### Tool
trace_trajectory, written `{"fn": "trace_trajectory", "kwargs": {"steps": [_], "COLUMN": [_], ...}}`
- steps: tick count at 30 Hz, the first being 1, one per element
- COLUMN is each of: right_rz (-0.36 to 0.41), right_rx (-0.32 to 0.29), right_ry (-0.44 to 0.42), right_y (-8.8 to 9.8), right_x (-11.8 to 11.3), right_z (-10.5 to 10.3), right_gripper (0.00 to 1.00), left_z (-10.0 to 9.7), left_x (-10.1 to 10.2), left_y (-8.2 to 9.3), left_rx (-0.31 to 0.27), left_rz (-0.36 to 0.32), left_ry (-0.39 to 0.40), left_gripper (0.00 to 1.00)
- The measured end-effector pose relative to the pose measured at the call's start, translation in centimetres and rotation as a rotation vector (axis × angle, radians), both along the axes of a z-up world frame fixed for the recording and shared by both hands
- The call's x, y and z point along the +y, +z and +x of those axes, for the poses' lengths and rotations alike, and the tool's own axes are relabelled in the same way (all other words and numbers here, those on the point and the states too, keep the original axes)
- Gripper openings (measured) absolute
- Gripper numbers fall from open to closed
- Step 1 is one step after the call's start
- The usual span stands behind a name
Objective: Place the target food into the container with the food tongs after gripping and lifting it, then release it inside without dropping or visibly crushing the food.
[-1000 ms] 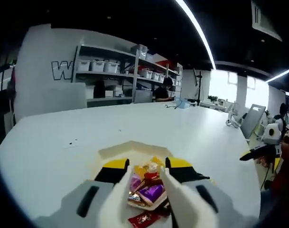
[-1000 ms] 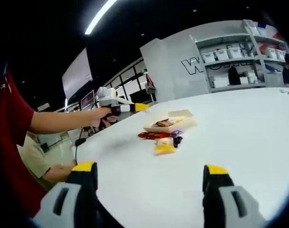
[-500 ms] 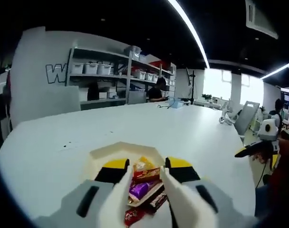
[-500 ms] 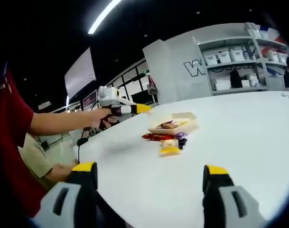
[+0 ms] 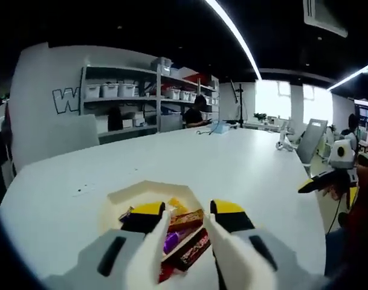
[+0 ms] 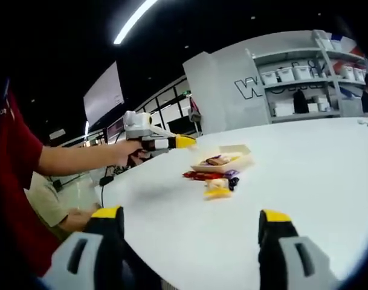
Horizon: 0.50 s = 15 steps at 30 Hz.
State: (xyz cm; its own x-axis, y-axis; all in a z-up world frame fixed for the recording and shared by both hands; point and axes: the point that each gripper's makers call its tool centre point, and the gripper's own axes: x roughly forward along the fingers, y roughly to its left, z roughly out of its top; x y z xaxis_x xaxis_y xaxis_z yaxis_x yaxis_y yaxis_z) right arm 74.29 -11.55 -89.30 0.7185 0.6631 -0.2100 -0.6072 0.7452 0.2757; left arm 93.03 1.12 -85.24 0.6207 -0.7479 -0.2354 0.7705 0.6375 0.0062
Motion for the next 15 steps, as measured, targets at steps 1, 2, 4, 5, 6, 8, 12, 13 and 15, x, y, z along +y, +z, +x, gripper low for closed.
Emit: {"fn": "trace_trajectory", "kwargs": {"steps": [1,2,4,5,6,8,12,13,15], "right_rz": [0.001,0.005,0.011,0.013,0.015,0.019,0.016,0.014,0.008], "right_rx": [-0.001,-0.001,-0.003,-0.005,-0.005,-0.008,-0.012,-0.012,-0.012], "right_ry": [0.0,0.0,0.001,0.001,-0.002,-0.006,-0.003,-0.003,-0.001], "right_y": [0.0,0.1,0.3,0.3,0.3,0.5,0.5,0.5,0.5], "right_x": [0.0,0.0,0.0,0.0,-0.1,-0.1,0.0,0.0,0.0], "right_z": [0.0,-0.1,-0.2,-0.2,-0.2,-0.1,-0.1,-0.1,-0.1], "right_gripper": [0.92,0.91,0.92,0.92,0.92,0.92,0.92,0.92,0.92], "left_z": [-0.1,-0.2,-0.3,-0.4,-0.4,-0.7,-1.5,-1.7,-2.0], "left_x": [-0.1,-0.2,-0.4,-0.5,-0.6,-0.8,-1.5,-1.7,-2.0], "left_y": [-0.1,0.0,0.2,0.3,0.4,0.3,-0.8,-1.0,-1.3], "left_rx": [0.001,0.0,-0.007,-0.009,-0.008,0.0,0.012,0.019,0.037], "left_rz": [0.004,0.005,-0.003,-0.007,-0.009,-0.009,0.02,0.017,0.005], "left_ry": [-0.001,-0.003,-0.01,-0.013,-0.015,-0.021,-0.045,-0.05,-0.053], "left_gripper": [0.28,0.28,0.28,0.28,0.28,0.29,0.29,0.29,0.29]}}
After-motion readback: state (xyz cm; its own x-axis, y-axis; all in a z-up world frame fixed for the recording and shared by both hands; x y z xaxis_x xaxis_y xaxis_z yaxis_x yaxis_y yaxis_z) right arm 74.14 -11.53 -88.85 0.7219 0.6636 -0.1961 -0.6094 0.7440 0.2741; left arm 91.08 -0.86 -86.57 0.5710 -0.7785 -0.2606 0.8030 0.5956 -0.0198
